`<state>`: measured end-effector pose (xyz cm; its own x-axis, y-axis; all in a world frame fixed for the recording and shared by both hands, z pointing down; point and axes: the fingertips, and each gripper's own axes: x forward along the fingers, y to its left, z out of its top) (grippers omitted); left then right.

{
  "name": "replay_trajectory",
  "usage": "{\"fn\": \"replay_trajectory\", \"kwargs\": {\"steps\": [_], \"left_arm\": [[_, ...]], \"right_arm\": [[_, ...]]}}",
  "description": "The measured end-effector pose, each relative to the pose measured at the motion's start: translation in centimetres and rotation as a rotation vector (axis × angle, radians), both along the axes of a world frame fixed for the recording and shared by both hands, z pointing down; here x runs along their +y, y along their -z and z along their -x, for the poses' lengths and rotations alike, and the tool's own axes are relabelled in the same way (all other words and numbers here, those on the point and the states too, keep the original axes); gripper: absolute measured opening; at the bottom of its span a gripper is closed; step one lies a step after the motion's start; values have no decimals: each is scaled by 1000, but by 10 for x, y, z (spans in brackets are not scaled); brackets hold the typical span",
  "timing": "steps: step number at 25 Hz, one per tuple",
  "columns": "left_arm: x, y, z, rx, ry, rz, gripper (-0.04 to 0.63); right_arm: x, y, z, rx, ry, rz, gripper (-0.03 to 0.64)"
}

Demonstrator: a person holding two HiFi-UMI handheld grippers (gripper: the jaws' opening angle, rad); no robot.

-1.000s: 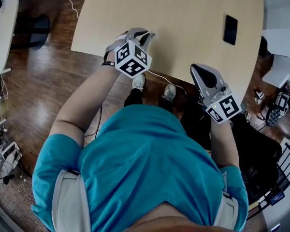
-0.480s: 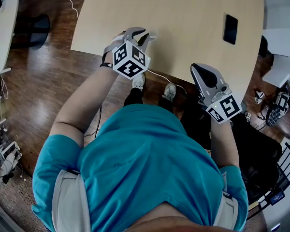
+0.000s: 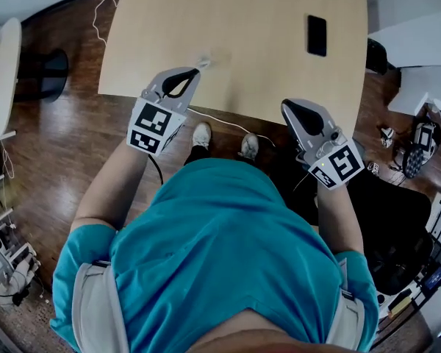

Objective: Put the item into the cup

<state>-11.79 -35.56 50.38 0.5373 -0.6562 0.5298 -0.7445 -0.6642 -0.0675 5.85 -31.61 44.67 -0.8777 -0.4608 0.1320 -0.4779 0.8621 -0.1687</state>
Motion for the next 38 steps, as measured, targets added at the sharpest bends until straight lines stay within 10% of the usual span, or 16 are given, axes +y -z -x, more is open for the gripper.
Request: {"fn": "replay_trajectory", "kwargs": {"steps": [10, 29, 38], "left_arm": [[77, 96, -64, 242, 14, -112, 3], [277, 166, 74, 320, -151, -302, 3], [365, 186, 30, 328, -141, -379, 3]], "right_arm": [[59, 45, -63, -43, 37, -61, 2], [220, 110, 28, -65, -148, -105, 2], [321, 137, -13, -68, -121, -194, 2]]}}
